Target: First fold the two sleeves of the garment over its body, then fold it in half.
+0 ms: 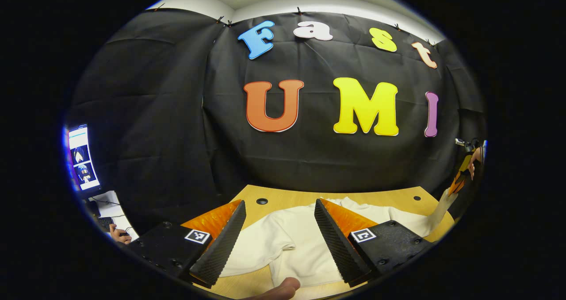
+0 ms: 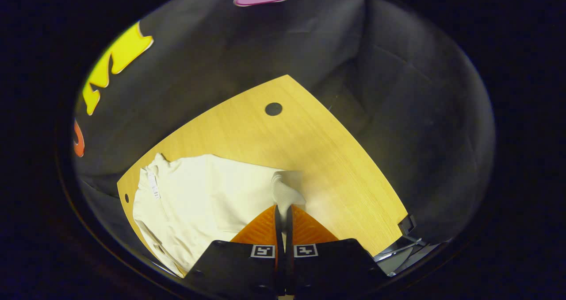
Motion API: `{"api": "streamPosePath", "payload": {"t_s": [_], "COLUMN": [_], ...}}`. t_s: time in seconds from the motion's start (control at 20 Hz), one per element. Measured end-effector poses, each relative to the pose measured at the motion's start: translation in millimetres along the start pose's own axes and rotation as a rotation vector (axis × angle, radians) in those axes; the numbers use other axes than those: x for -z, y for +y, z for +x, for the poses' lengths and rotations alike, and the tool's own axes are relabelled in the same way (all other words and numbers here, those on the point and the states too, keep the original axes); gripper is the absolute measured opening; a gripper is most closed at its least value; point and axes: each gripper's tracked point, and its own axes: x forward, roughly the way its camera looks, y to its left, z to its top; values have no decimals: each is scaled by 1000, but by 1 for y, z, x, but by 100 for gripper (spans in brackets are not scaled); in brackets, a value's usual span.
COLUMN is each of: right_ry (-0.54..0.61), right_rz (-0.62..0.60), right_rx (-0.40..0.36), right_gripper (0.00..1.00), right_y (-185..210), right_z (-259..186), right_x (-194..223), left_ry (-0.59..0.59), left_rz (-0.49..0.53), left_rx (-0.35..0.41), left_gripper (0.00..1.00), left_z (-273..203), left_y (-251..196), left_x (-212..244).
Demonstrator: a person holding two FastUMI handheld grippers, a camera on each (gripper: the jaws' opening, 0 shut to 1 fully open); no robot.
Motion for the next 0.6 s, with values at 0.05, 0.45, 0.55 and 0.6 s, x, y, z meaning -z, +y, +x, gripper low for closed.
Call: {"api": "streamPosePath", "payload": {"t_s": [0.05, 0.45, 0.55, 0.6], "right_ry": [-6, 12, 23, 35], "right_rz": [-30, -156, -184, -200], "right_rx": [-7, -134, -155, -167], "right_gripper": [0, 0, 1, 1], "right_y": [17, 177, 216, 236], "right_z": [-3, -15, -13, -13], "right_x": [-1, 17, 28, 38], "left_ry": [4, 27, 8, -1], "left_rz": [-4, 5, 18, 21], "left_rx": [-5, -24, -8, 3], "left_gripper": [99, 99, 99, 99], "left_z": [2, 17, 19, 19], "left_y": [6, 40, 42, 43], "left_x": [2, 11, 6, 4]}}
